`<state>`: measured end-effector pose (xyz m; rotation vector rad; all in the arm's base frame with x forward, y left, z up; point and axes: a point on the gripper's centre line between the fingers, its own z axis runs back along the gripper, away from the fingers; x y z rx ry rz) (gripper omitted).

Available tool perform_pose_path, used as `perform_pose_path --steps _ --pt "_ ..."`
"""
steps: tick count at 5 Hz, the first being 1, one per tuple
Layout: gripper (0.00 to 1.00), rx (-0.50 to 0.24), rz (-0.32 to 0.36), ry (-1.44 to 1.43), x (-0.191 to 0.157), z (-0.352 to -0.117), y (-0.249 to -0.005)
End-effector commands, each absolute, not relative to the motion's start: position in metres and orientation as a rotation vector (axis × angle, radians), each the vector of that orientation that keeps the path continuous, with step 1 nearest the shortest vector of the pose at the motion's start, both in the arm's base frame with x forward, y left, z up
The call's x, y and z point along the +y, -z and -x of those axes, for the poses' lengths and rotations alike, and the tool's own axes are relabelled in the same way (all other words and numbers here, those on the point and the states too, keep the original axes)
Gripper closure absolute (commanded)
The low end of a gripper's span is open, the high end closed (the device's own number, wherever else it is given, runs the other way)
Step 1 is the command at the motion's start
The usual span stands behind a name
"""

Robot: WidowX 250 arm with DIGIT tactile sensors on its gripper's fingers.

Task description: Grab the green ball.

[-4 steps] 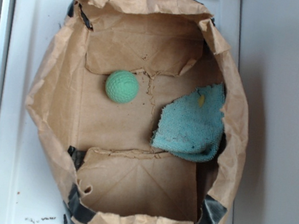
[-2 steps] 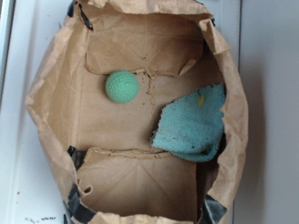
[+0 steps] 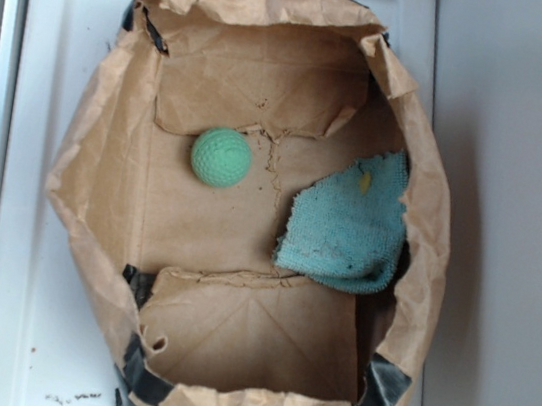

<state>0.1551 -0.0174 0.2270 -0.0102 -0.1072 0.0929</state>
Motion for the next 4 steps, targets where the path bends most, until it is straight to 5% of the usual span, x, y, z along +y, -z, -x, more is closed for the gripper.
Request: perform_pose_path --steps 1,3,4 --pt "0.00 -0.196 -0.006 -0.092 0.007 -0.238 -0.220" --pt "0.00 -0.216 -0.005 -0.023 0.024 -0.293 -0.201" --pt "0.00 -0.206 -0.029 -0.005 0.035 -0.297 -0.189"
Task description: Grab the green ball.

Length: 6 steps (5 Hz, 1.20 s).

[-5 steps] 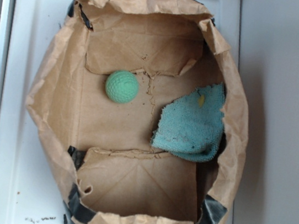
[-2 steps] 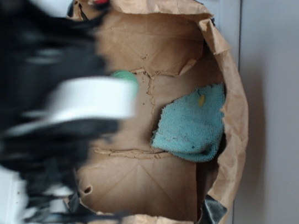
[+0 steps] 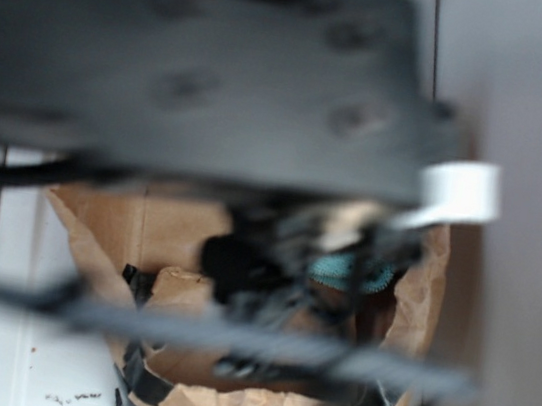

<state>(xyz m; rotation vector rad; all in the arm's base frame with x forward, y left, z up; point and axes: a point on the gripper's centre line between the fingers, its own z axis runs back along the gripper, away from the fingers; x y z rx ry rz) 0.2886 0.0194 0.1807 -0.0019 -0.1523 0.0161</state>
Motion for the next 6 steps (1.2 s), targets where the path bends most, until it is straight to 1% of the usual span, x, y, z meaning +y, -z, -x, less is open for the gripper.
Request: perform_pose_path --steps 1,5,6 --pt "0.00 -0.202 -0.078 -0.031 0.042 -0.300 -0.184" --pt "0.00 -0.202 -0.078 -0.031 0.042 -0.300 -0.184" --pt "0.00 -0.164 -0.066 -0.021 0.048 -0.300 -0.162"
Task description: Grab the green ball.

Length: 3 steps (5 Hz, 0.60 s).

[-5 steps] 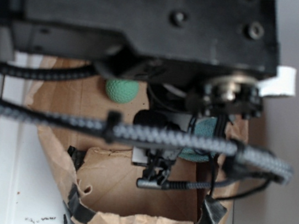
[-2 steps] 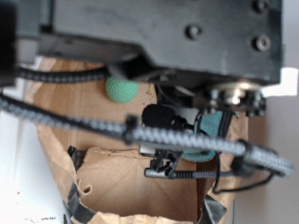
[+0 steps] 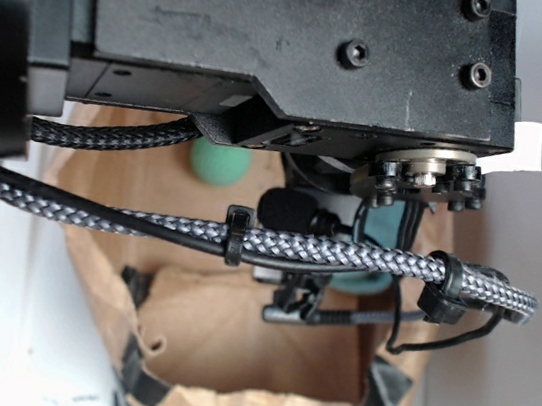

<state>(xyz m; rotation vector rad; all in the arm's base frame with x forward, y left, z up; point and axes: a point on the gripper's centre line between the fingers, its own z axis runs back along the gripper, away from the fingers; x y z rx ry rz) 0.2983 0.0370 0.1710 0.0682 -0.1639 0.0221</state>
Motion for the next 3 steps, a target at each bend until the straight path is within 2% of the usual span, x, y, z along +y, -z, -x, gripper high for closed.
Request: perform_pose_path --steps 1,2,3 --pt "0.00 -0.198 -0.081 0.022 0.064 -0.279 -0.140" --pt "0.00 -0.232 -0.091 0.064 0.075 -0.262 -0.132" --pt "0.00 -0.247 -0.081 0.068 0.089 -0.256 -0.132"
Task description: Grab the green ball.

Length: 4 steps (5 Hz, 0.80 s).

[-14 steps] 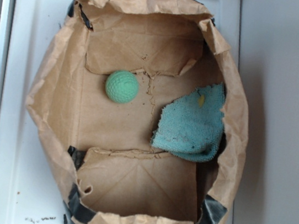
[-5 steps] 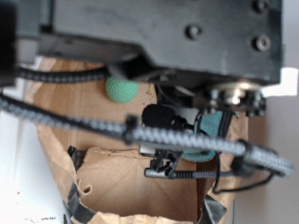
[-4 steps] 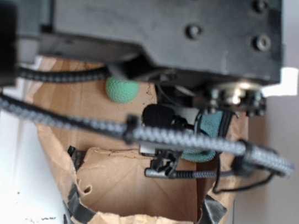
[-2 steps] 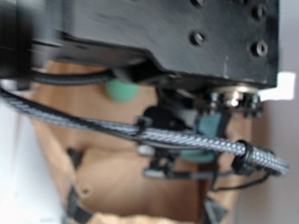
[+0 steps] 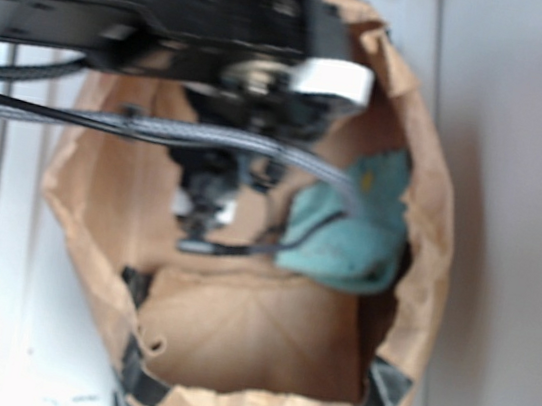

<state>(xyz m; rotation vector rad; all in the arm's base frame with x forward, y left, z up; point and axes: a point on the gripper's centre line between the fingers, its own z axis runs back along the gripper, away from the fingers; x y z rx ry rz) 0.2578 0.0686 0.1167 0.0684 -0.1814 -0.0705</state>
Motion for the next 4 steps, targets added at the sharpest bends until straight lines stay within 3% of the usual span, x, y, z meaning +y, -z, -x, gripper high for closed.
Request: perform_pose_path --steps 1,4 --pt "0.00 -0.245 -0.102 0.053 0.092 -0.263 -0.125" --pt "0.00 -0.248 -0.113 0.056 0.071 -0.268 -0.109"
